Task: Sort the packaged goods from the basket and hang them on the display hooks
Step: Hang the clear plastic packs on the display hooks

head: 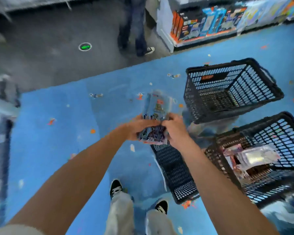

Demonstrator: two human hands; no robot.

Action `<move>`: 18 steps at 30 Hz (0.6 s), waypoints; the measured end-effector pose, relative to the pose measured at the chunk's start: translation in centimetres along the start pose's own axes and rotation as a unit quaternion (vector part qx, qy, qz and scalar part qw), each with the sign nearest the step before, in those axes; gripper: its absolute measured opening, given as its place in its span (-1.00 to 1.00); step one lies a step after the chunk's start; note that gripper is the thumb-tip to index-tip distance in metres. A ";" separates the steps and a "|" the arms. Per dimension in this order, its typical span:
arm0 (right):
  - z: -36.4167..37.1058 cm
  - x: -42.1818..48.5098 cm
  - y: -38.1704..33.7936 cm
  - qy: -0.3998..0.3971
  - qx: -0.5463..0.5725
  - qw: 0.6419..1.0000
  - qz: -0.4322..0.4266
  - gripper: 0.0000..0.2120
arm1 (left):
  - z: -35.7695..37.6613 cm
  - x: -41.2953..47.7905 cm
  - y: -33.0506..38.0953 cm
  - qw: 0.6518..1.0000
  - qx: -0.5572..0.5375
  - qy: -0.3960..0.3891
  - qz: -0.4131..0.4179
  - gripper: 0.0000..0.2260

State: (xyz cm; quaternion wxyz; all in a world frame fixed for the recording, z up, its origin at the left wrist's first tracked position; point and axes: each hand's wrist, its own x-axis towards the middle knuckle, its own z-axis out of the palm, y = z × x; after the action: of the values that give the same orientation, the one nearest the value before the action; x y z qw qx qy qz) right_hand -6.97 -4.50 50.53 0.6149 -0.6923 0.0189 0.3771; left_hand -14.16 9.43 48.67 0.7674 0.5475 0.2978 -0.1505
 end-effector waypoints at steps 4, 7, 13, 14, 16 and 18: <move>12.1 -1.0 -0.6 -0.096 -0.062 0.993 -0.005 -0.75 | -10.5 -7.7 -1.3 0.994 -0.073 0.074 0.033 -0.73; 21.9 -2.1 0.6 -0.163 -0.095 0.982 -0.008 -0.78 | -18.4 -13.9 -3.2 0.985 -0.102 0.127 0.058 -0.68; 43.1 -7.2 3.5 -0.281 -0.146 0.948 -0.013 -0.55 | -32.4 -28.4 -8.6 0.932 -0.186 0.280 0.134 -0.66; 46.4 -8.4 3.9 -0.301 -0.161 0.940 -0.021 -0.55 | -34.2 -31.2 -9.3 0.921 -0.198 0.305 0.143 -0.69; 52.9 -10.7 4.8 -0.343 -0.179 0.921 -0.034 -0.60 | -37.4 -36.4 -10.4 0.895 -0.225 0.348 0.167 -0.69; 58.4 -14.2 4.7 -0.392 -0.201 0.897 -0.039 -0.66 | -39.7 -41.7 -11.2 0.866 -0.246 0.388 0.199 -0.59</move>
State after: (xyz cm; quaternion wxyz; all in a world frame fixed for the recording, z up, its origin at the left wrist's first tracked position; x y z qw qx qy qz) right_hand -48.59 38.67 56.70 0.4345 -0.5977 -0.3264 0.5894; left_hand -64.42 38.42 57.33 0.7133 0.4032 0.4835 0.3080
